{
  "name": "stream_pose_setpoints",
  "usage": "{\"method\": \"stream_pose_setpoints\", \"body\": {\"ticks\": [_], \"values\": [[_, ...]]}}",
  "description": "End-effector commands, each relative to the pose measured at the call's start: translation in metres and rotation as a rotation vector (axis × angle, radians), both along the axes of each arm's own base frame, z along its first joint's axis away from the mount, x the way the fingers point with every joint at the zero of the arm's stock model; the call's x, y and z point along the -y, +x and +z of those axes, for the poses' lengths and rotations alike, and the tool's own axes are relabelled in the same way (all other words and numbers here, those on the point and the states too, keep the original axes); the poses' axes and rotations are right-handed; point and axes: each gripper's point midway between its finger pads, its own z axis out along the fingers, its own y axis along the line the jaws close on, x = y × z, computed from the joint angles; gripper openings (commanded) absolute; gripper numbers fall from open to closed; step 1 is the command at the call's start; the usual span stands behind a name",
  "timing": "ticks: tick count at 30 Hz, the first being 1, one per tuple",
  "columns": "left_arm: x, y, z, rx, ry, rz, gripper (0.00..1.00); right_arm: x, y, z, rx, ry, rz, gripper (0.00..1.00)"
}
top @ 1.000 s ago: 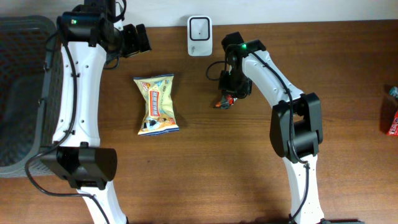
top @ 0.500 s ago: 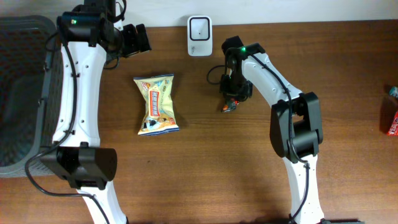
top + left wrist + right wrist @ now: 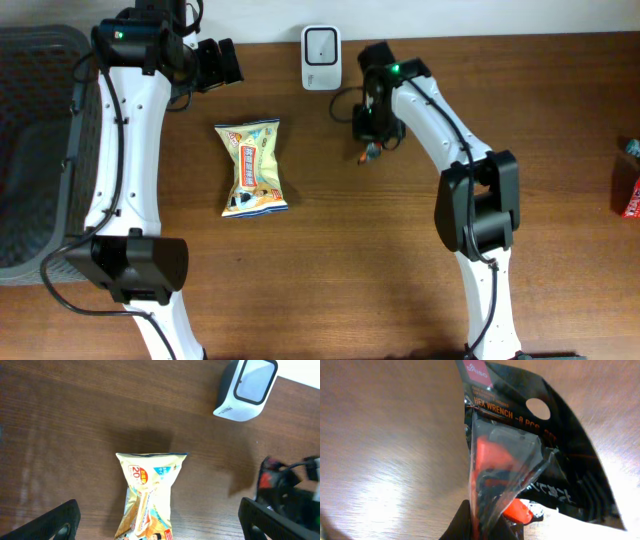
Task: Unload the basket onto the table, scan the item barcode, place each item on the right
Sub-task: 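Hold the hex-wrench packet in front of the white scanner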
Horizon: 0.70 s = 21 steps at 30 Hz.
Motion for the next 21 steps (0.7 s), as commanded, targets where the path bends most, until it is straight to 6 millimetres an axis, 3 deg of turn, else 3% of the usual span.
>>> {"method": "stream_pose_setpoints", "body": {"ticks": [1,3,9,13,16,21], "values": [[-0.005,-0.001,0.004,0.008,0.006,0.017,0.99,-0.004,0.030,0.042,0.131,0.047,0.019,0.04],[-0.005,-0.001,0.004,0.008,0.006,0.017,0.99,-0.013,0.042,0.057,0.189,0.092,0.028,0.04],[-0.005,-0.001,0.004,0.008,0.006,0.017,0.99,-0.066,0.087,0.106,0.430,0.367,0.127,0.05],[-0.005,-0.001,0.004,0.008,0.006,0.017,0.99,-0.085,0.116,0.139,0.606,0.447,0.122,0.06],[-0.005,-0.001,0.004,0.008,0.006,0.017,0.99,-0.093,0.127,0.148,0.670,0.476,0.123,0.09],[-0.005,-0.001,0.004,0.008,0.006,0.017,0.99,-0.100,0.139,0.130,0.668,0.513,0.069,0.09]]}}
